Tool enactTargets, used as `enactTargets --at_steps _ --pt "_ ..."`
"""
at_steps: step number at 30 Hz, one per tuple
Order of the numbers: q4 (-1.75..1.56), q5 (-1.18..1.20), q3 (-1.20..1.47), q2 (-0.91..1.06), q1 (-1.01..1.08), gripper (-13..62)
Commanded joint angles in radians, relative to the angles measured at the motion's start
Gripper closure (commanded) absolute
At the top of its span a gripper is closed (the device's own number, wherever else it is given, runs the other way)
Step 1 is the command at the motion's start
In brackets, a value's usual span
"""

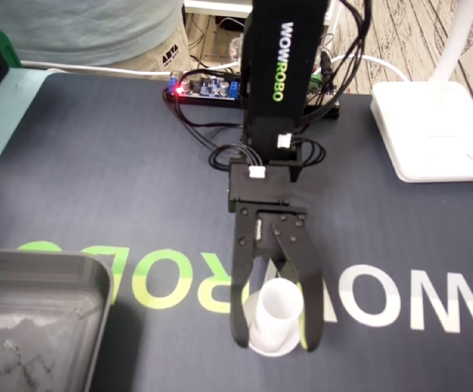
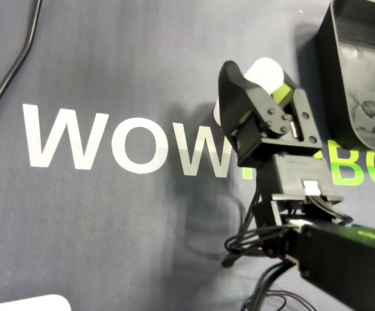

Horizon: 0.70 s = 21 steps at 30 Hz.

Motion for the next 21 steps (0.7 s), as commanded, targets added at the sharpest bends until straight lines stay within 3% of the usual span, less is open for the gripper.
enactTargets --at_steps 1,16,21 --pt "-0.080 0.018 -0.011 -0.002 -0.009 28.8" --pt "-0.084 0.112 -0.011 -0.032 -0.044 43.8" --pt "-0.084 0.123 -0.014 -0.029 -0.046 44.4"
